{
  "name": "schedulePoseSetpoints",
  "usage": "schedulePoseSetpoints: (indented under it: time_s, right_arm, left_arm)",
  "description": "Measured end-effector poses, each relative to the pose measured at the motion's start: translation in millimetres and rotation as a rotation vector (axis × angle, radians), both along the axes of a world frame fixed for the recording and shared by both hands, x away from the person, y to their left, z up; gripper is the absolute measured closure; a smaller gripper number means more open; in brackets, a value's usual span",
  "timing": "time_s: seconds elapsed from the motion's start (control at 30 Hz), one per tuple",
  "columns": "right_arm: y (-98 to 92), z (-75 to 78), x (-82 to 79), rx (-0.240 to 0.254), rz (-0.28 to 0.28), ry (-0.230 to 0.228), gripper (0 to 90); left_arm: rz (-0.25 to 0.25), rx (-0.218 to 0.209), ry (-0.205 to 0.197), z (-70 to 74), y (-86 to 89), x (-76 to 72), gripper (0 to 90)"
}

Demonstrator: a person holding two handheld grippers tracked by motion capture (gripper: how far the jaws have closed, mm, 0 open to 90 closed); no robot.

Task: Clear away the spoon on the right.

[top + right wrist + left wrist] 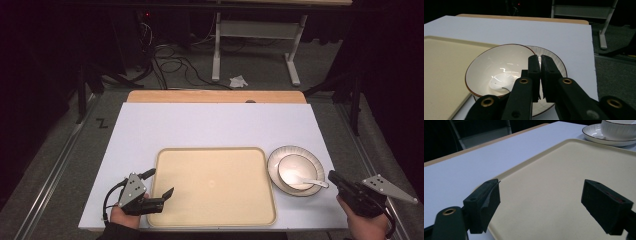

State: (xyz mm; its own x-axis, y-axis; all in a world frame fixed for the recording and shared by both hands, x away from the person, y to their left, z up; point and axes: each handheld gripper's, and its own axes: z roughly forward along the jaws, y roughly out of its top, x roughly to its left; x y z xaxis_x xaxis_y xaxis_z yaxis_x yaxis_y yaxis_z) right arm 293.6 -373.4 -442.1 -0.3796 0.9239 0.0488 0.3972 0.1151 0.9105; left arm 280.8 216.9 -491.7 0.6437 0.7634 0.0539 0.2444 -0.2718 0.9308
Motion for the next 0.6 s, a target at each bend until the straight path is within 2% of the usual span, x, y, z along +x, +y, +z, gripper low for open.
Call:
schedulePoseSetpoints:
  time_s: [0.17, 0.3, 0.37, 0.5, 0.6]
  right_arm:
    - [0.9, -0.1, -3.2, 0.04, 0.022, 0.014, 77.6]
    - [-1.0, -2.9, -3.0, 0.087, 0.028, 0.033, 63.8]
    - [-2.5, -5.7, -1.6, 0.108, 0.023, 0.057, 56.6]
    - [-3.4, -10.3, 0.6, 0.152, 0.055, 0.097, 49.6]
    - [-1.6, -13.3, 2.2, 0.158, 0.071, 0.121, 48.7]
  left_arm:
    - [-0.002, 0.001, 0.003, -0.2, -0.1, 0.1, 15.9]
    - [-0.003, 0.003, 0.004, 0.0, -0.2, -0.1, 15.9]
    - [-0.003, 0.004, 0.004, 0.0, -0.2, -0.1, 15.9]
    - [-0.003, 0.006, 0.004, -0.3, -0.6, 0.2, 15.9]
    - [-0.005, 0.008, 0.003, -0.5, -1.1, 0.3, 15.9]
